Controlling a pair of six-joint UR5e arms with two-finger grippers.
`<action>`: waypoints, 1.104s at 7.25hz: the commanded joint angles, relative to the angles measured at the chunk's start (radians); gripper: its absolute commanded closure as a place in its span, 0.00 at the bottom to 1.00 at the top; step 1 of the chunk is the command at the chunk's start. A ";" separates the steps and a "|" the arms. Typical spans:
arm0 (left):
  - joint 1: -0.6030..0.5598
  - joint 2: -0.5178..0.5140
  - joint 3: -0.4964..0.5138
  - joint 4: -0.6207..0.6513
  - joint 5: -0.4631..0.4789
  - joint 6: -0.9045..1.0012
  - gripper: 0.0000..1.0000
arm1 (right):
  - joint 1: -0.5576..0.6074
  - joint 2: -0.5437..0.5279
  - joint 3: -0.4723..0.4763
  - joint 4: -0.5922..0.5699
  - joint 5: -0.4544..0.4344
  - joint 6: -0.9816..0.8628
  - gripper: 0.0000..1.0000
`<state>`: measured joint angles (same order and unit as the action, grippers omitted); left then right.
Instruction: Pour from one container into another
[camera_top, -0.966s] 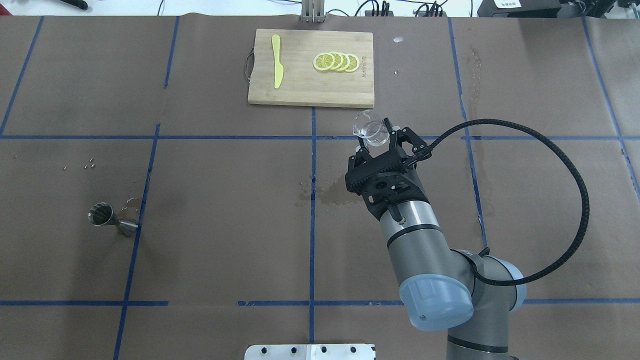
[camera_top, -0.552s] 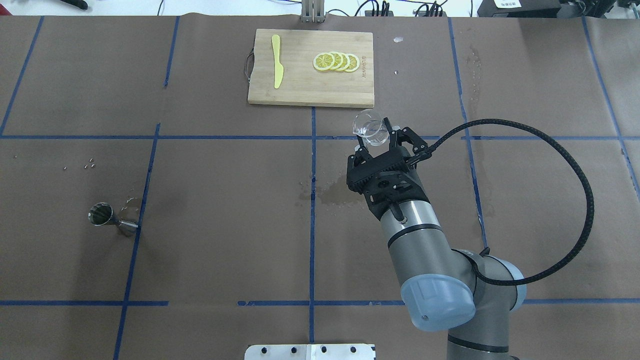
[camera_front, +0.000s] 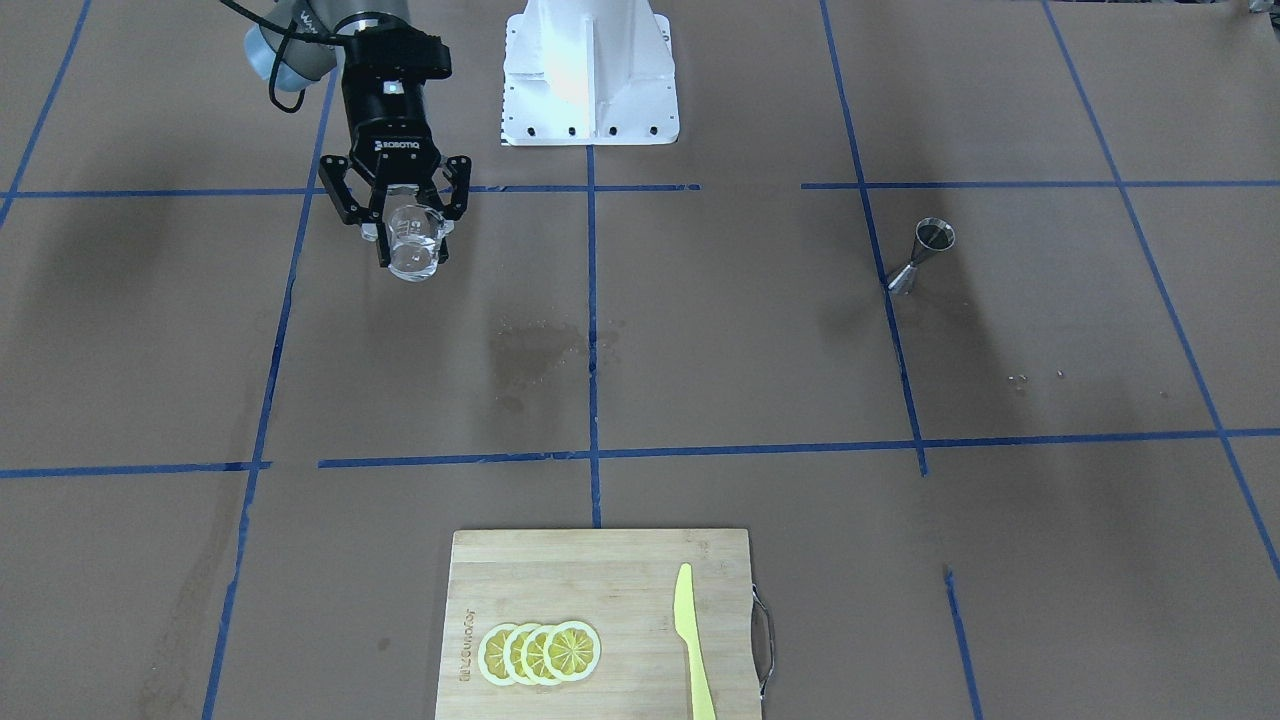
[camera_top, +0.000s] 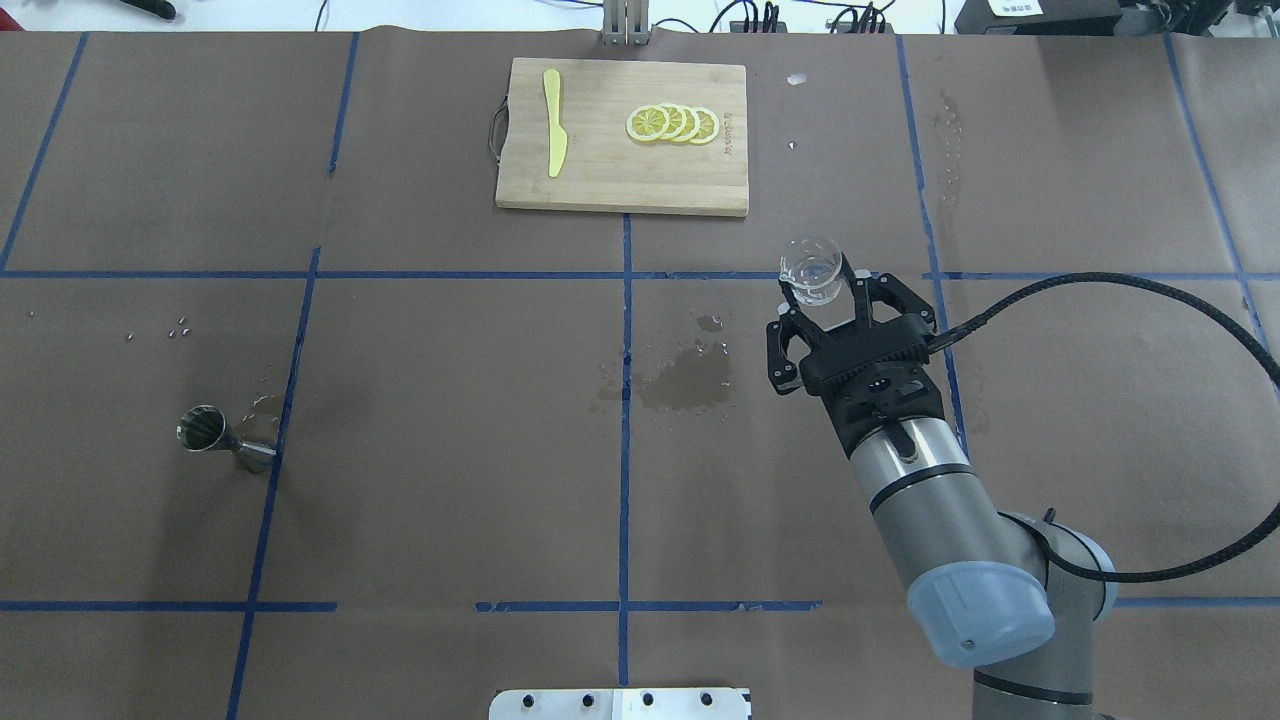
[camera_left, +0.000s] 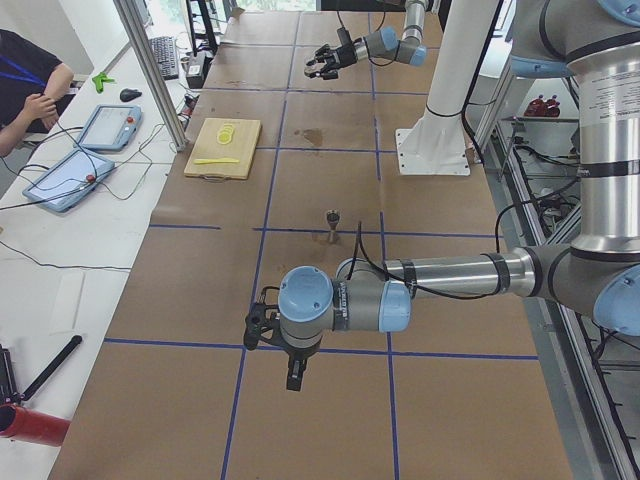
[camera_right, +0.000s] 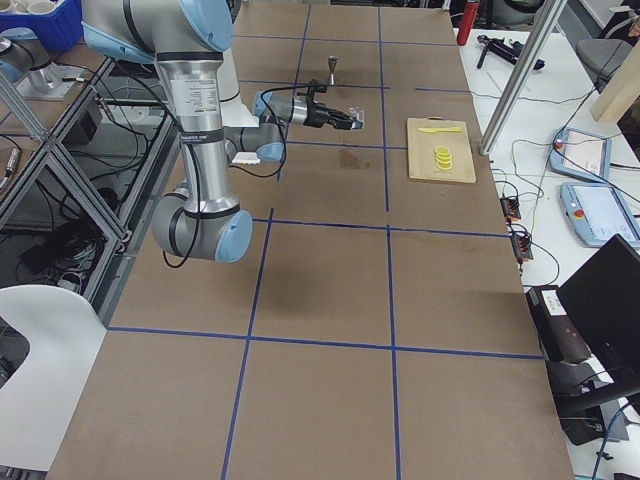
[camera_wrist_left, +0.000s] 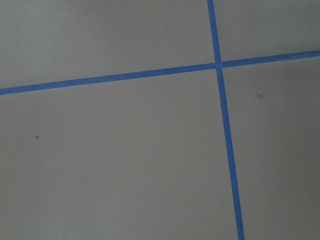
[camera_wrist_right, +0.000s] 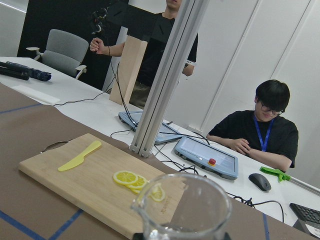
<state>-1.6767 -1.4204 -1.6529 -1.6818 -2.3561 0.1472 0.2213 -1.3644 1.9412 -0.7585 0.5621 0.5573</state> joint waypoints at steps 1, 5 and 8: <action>0.000 0.000 -0.002 -0.001 0.000 -0.001 0.00 | 0.003 -0.076 0.004 0.030 -0.010 0.135 1.00; -0.001 0.001 -0.001 -0.024 0.000 -0.001 0.00 | 0.001 -0.229 -0.011 0.030 -0.005 0.436 1.00; 0.000 0.001 -0.002 -0.026 0.000 -0.001 0.00 | -0.002 -0.280 -0.078 0.030 0.001 0.591 1.00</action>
<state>-1.6770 -1.4191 -1.6540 -1.7062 -2.3562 0.1454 0.2206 -1.6351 1.9060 -0.7293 0.5615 1.0880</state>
